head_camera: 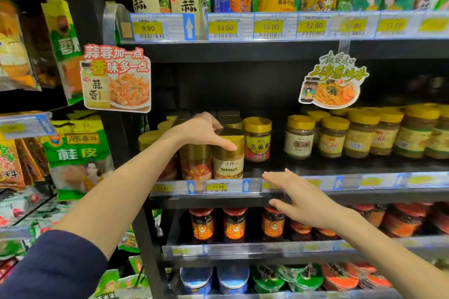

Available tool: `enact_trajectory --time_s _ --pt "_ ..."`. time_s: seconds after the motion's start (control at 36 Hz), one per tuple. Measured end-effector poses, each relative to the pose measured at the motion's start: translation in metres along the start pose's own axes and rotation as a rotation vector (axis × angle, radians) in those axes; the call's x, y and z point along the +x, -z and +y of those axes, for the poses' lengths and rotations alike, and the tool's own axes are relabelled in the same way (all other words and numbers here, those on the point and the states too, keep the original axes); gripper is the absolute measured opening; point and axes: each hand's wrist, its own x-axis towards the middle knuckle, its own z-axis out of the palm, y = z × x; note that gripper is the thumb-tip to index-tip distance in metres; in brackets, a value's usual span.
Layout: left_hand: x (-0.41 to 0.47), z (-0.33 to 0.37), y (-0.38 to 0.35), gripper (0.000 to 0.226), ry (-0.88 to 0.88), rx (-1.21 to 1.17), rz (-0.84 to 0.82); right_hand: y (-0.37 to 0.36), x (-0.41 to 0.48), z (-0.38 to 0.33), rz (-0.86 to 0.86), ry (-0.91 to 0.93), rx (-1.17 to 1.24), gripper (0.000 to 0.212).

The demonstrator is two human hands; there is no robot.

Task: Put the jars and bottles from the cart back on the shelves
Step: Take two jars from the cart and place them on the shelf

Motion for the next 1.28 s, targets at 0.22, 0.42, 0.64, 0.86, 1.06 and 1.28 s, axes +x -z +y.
enact_trajectory --time_s 0.22,0.42,0.64,0.86,1.06,1.28 --pt "0.005 -0.003 0.000 0.089 0.015 0.023 -0.043 0.003 -0.001 -0.003 -0.018 -0.014 -0.021 0.061" --pt "0.004 -0.004 0.000 0.093 0.014 0.096 -0.056 0.007 -0.002 -0.006 -0.044 -0.015 -0.047 0.063" --pt "-0.010 0.005 0.002 0.092 -0.117 -0.007 0.057 0.012 -0.002 -0.007 -0.078 0.010 -0.059 0.066" --pt "-0.071 0.007 -0.020 0.066 -0.369 0.078 0.175 0.020 -0.004 -0.001 -0.150 0.071 -0.057 0.071" --pt "-0.130 0.004 -0.049 0.056 -0.214 0.174 0.088 0.029 -0.003 0.009 -0.236 0.169 -0.085 0.075" --pt "-0.211 0.003 -0.058 0.055 0.103 0.322 0.026 0.046 -0.005 -0.008 -0.226 0.336 -0.069 0.074"
